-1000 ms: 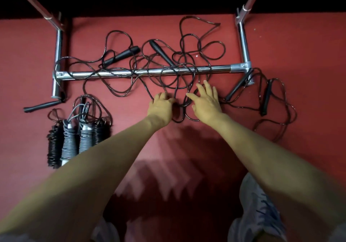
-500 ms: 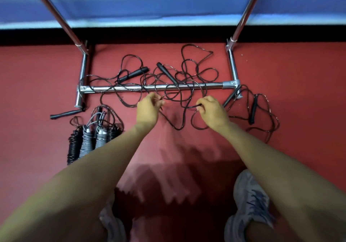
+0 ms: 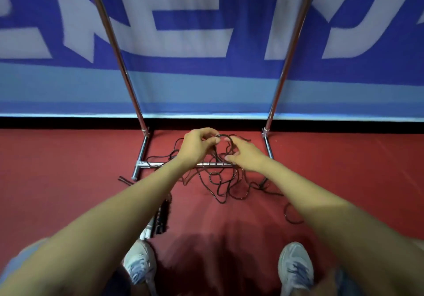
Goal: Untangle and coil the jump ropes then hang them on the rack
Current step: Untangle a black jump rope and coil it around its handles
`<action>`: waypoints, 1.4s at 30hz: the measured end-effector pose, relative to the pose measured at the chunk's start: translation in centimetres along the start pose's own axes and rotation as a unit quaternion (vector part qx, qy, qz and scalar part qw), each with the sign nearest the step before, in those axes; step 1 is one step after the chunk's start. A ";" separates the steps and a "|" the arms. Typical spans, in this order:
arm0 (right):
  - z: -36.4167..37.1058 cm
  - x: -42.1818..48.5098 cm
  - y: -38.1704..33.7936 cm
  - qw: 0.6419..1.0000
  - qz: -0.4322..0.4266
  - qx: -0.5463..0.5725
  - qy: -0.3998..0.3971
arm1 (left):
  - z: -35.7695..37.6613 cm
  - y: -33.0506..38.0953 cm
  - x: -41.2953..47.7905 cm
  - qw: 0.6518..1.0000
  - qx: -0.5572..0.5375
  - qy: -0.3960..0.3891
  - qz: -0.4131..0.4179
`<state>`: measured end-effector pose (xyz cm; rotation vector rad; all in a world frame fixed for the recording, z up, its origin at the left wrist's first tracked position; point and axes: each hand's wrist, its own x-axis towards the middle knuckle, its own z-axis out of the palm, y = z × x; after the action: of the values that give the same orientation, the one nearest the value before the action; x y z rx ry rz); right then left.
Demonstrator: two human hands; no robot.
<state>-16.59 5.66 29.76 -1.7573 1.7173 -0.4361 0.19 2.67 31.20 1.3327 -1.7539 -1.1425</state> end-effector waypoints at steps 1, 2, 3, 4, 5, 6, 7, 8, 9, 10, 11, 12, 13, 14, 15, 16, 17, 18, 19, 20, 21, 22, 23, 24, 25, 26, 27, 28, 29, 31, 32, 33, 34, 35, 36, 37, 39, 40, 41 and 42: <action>-0.6 -0.3 -0.6 1.000 0.004 0.017 0.017 | -0.6 1.2 -0.3 1.000 -0.025 -0.002 0.001; -1.1 -0.5 -1.1 0.999 0.007 0.035 0.035 | -1.0 2.3 -0.5 0.998 -0.056 0.002 0.002; -1.7 -0.8 -1.6 0.997 0.008 0.055 0.045 | -1.5 3.4 -0.8 0.996 -0.094 0.009 0.001; -2.3 -1.1 -1.9 0.996 0.006 0.082 0.045 | -1.9 4.4 -1.0 0.991 -0.135 0.019 -0.002; -2.8 -1.5 -2.3 0.993 0.002 0.111 0.033 | -2.2 5.2 -1.3 0.985 -0.172 0.028 -0.006; -3.2 -1.9 -2.7 0.990 -0.007 0.140 0.016 | -2.5 5.9 -1.5 0.978 -0.204 0.037 -0.008; -3.4 -2.3 -3.2 0.988 -0.015 0.156 -0.003 | -2.8 6.5 -1.7 0.972 -0.229 0.043 -0.008; -3.5 -2.7 -3.6 0.987 -0.025 0.157 -0.013 | -2.9 6.9 -2.0 0.967 -0.251 0.045 -0.007; -3.4 -2.9 -3.9 0.988 -0.035 0.147 -0.012 | -2.9 7.1 -2.1 0.962 -0.269 0.043 -0.007; -3.1 -3.0 -4.1 0.990 -0.045 0.134 -0.002 | -2.9 7.2 -2.3 0.958 -0.285 0.038 -0.009; -2.8 -3.1 -4.3 0.990 -0.053 0.126 0.020 | -2.8 7.2 -2.4 0.955 -0.293 0.031 -0.011; -2.5 -3.0 -4.4 0.989 -0.057 0.128 0.044 | -2.7 7.2 -2.5 0.955 -0.295 0.021 -0.012; -2.2 -2.9 -4.5 0.986 -0.055 0.145 0.063 | -2.5 7.2 -2.5 0.956 -0.292 0.012 -0.009; -1.9 -2.7 -4.4 0.983 -0.044 0.163 0.072 | -2.4 7.0 -2.4 0.956 -0.294 0.006 -0.004; -1.7 -2.4 -4.2 0.981 -0.033 0.171 0.083 | -2.4 6.7 -2.3 0.954 -0.299 0.004 -0.002; -1.7 -2.2 -4.1 0.982 -0.023 0.162 0.095 | -2.3 6.2 -2.2 0.953 -0.303 0.006 -0.006; -1.8 -1.9 -4.0 0.982 -0.015 0.156 0.106 | -2.3 5.4 -2.0 0.957 -0.290 0.006 -0.013; -2.0 -1.5 -4.0 0.980 -0.008 0.161 0.114 | -2.3 4.5 -1.9 0.970 -0.243 0.000 -0.021; -2.2 -1.1 -4.2 0.977 -0.002 0.176 0.118 | -2.3 3.6 -1.8 0.987 -0.160 -0.017 -0.026; -2.4 -0.6 -4.4 0.973 0.001 0.199 0.118 | -2.1 2.6 -1.7 0.996 -0.065 -0.054 -0.029; -2.5 -0.1 -4.7 0.967 0.002 0.227 0.113 | -1.9 1.8 -1.6 0.994 0.012 -0.102 -0.031; -2.7 0.4 -5.0 0.963 0.001 0.250 0.106 | -1.5 1.2 -1.5 0.988 0.054 -0.141 -0.032; -2.9 0.8 -5.2 0.958 -0.001 0.269 0.103 | -1.3 0.8 -1.3 0.984 0.064 -0.161 -0.032; -3.2 1.2 -5.5 0.952 -0.001 0.287 0.103 | -1.1 0.4 -1.0 0.985 0.062 -0.160 -0.030; -3.6 1.5 -5.8 0.944 0.000 0.312 0.106 | -1.2 0.1 -0.6 0.988 0.057 -0.143 -0.026; -3.9 1.8 -6.1 0.935 0.002 0.338 0.106 | -1.4 -0.2 -0.1 0.991 0.055 -0.121 -0.024; -4.2 2.1 -6.4 0.926 0.003 0.362 0.103 | -1.6 -0.6 0.3 0.993 0.052 -0.101 -0.026; -4.4 2.3 -6.7 0.921 0.004 0.379 0.096 | -1.9 -0.8 0.6 0.995 0.048 -0.082 -0.033; -4.5 2.4 -7.1 0.914 0.005 0.396 0.087 | -2.1 -0.9 0.9 0.996 0.045 -0.061 -0.038; -4.4 2.7 -7.6 0.895 0.013 0.441 0.068 | -2.4 -0.9 1.4 0.997 0.069 -0.018 -0.035; -4.3 2.9 -7.7 0.884 0.019 0.464 0.053 | -2.6 -0.6 1.7 0.996 0.085 0.006 -0.033; -4.2 3.2 -7.7 0.880 0.025 0.473 0.034 | -2.9 -0.4 1.9 0.995 0.089 0.033 -0.034; -4.1 3.4 -7.5 0.888 0.033 0.459 0.014 | -3.2 -0.1 2.2 0.993 0.090 0.065 -0.035; -3.7 3.6 -7.3 0.905 0.042 0.423 -0.004 | -3.6 0.3 2.4 0.991 0.093 0.094 -0.031; -3.2 3.8 -7.0 0.929 0.048 0.366 -0.018 | -4.0 0.8 2.6 0.989 0.097 0.113 -0.022; -2.7 3.9 -6.7 0.958 0.045 0.282 -0.028 | -4.3 1.3 2.7 0.989 0.094 0.117 -0.012; -1.4 4.1 -6.4 0.994 0.018 0.103 -0.043 | -4.5 2.5 2.5 0.993 0.069 0.100 0.005; -0.9 4.1 -6.4 0.997 0.003 0.063 -0.047 | -4.5 3.0 2.5 0.995 0.057 0.086 0.012; -0.6 4.0 -6.6 0.997 -0.007 0.064 -0.043 | -4.5 3.4 2.3 0.996 0.043 0.073 0.017; -0.6 3.9 -6.7 0.996 -0.014 0.085 -0.035 | -4.6 3.8 2.2 0.998 0.027 0.062 0.020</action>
<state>-11.44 1.41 33.72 -1.6558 1.5624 -0.5121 2.08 -0.23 36.49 1.3651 -1.7245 -0.9757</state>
